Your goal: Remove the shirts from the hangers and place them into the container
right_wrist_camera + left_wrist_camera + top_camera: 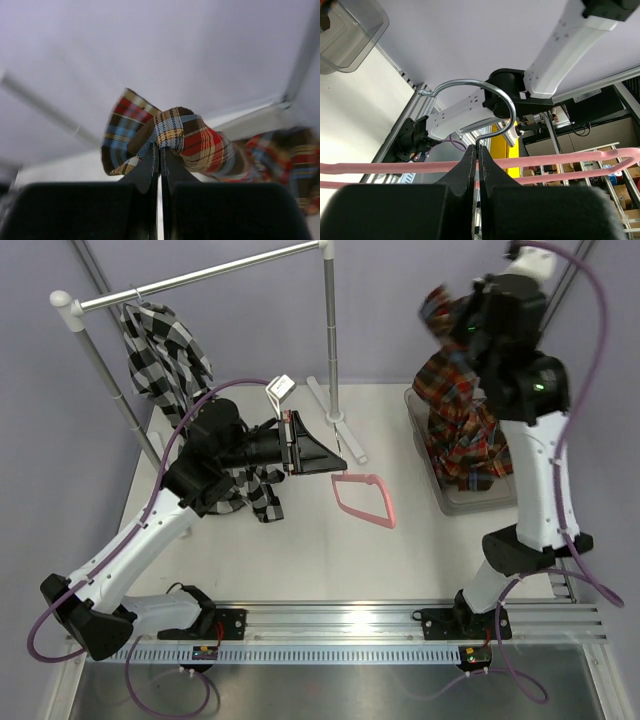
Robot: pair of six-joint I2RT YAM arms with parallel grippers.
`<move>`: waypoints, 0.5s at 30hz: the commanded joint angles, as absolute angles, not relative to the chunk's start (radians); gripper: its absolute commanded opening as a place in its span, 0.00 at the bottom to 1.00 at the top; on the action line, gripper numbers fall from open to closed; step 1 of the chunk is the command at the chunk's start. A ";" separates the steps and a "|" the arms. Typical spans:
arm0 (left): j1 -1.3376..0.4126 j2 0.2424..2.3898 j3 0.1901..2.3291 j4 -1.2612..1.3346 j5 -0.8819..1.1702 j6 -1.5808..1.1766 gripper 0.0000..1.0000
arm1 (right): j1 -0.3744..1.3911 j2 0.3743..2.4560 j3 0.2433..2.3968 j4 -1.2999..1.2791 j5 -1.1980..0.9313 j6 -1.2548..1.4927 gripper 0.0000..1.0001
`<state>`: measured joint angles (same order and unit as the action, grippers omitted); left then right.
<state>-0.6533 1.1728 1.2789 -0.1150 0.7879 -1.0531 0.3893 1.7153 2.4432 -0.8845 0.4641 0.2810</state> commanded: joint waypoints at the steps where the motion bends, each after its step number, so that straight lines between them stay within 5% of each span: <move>1: -0.658 1.152 1.321 -0.101 0.787 -1.039 0.00 | 0.243 1.746 2.472 -1.014 0.566 0.143 0.00; 15: -0.658 1.340 1.568 -0.281 0.810 -0.753 0.00 | 0.084 1.480 1.593 -0.686 0.445 0.279 0.00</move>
